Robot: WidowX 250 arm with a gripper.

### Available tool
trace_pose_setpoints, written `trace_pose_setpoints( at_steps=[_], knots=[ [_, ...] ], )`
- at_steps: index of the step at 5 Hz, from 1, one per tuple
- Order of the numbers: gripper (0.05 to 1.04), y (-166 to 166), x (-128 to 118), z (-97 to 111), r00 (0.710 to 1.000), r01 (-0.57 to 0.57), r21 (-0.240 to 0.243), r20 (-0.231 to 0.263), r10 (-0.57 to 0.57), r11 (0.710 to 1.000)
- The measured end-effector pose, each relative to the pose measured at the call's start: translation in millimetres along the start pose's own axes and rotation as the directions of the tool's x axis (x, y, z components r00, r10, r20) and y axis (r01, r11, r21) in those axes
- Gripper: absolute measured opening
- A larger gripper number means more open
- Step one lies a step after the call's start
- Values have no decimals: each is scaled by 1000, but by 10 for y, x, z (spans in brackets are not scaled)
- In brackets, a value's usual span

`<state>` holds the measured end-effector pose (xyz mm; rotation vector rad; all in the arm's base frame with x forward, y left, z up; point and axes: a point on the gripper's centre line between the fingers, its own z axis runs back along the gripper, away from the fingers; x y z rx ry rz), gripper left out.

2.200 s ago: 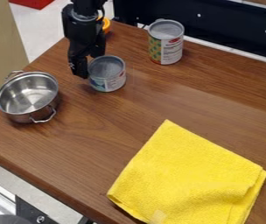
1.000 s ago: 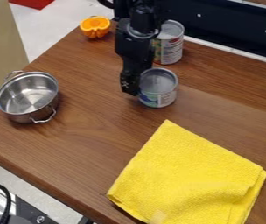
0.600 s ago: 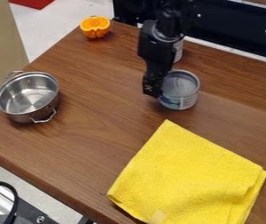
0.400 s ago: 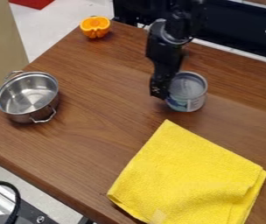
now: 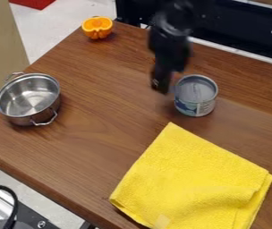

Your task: Move the small can to the upper middle of the table

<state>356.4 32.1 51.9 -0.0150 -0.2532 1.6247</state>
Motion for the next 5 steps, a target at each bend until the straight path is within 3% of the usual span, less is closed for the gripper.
trace_pose_setpoints(
  at_steps=[1,2,3,4,5],
  knots=[
    [997,33,290,81,1000,7,-16,-25,-8,1000],
    [997,96,511,154,994,84,-39,-60,-86,996],
    [997,276,730,110,972,222,3,-81,-221,975],
    [997,443,1023,183,890,443,-7,-118,-441,896],
    [997,530,1228,304,822,565,-47,-59,-566,824]
  ],
)
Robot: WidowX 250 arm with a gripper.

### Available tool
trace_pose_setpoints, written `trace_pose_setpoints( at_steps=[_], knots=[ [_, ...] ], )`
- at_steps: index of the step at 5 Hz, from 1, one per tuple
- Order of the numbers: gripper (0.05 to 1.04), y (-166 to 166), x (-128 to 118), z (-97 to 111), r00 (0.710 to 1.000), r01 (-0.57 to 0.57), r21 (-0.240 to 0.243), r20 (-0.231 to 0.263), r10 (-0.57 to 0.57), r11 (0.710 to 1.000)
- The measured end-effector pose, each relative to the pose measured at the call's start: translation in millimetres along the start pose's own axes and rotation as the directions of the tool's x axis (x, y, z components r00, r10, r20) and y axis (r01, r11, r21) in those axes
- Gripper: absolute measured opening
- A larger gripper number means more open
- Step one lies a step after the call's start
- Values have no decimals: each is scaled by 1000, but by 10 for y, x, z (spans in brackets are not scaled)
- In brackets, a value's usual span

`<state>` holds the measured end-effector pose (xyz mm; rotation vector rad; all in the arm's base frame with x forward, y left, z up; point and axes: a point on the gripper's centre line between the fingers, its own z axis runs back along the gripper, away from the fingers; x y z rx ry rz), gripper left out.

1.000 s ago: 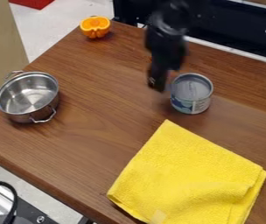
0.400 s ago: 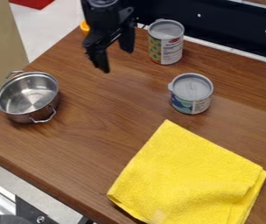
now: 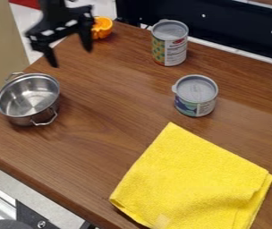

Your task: Move the small can to the upper middle of the table

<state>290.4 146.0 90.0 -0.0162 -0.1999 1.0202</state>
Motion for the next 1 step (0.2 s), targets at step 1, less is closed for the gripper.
trace_pose_setpoints(
  at_steps=[1],
  knots=[
    [997,122,61,-8,984,176,6,11,-176,984]
  ],
)
